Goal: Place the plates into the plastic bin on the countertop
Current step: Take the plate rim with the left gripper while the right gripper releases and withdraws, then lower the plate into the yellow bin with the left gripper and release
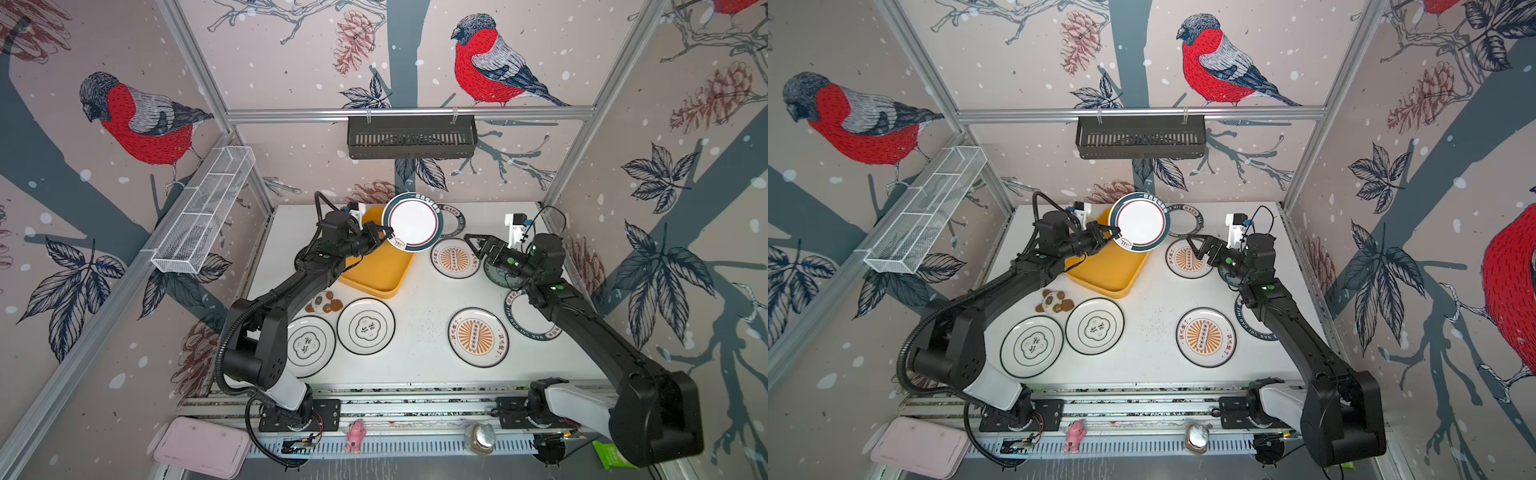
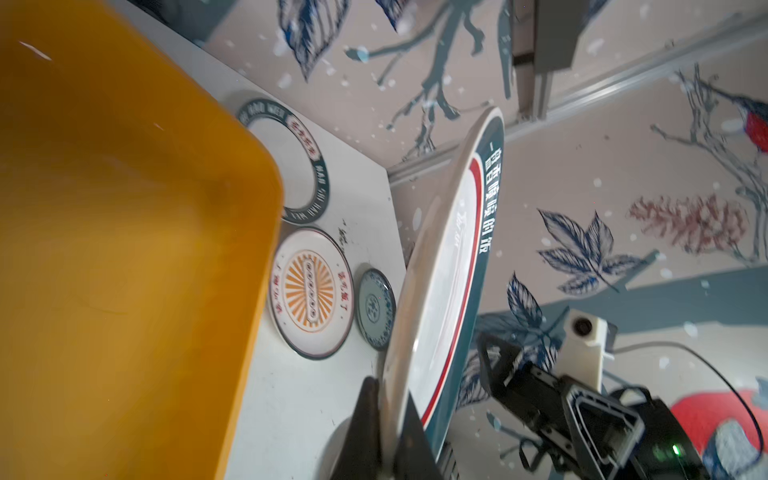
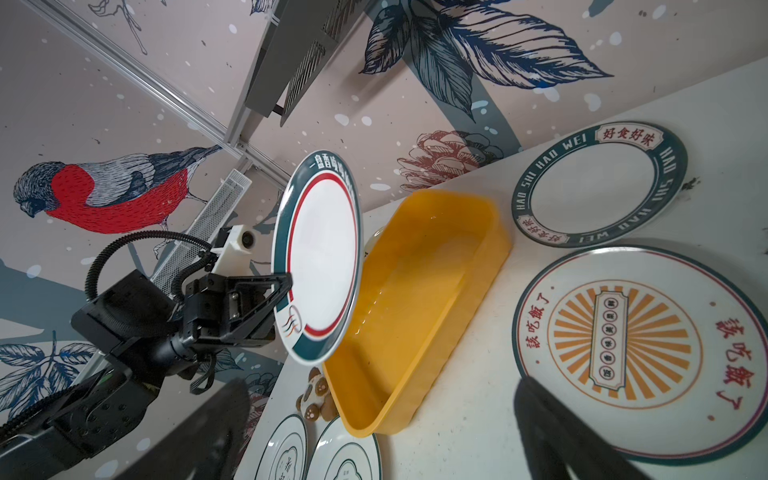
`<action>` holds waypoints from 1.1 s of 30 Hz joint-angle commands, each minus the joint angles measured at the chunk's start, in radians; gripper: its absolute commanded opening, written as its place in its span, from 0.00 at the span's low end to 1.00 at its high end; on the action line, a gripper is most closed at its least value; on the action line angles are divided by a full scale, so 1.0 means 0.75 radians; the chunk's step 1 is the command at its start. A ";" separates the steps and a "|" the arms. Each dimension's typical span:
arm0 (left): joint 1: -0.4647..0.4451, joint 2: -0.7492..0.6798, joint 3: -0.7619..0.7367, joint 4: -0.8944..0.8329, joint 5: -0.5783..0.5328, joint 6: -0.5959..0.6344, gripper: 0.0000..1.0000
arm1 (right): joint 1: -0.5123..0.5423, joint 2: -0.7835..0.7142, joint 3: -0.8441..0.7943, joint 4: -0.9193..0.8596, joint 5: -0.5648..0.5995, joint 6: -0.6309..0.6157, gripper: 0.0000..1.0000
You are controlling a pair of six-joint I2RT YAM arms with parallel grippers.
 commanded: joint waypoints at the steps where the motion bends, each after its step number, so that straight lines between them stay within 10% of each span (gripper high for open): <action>1: 0.062 0.012 -0.027 0.069 -0.069 -0.117 0.00 | 0.018 -0.050 -0.018 0.008 0.084 -0.044 1.00; 33: 0.108 0.431 0.001 -0.012 -0.315 -0.215 0.03 | 0.017 -0.254 -0.142 -0.238 0.289 -0.133 1.00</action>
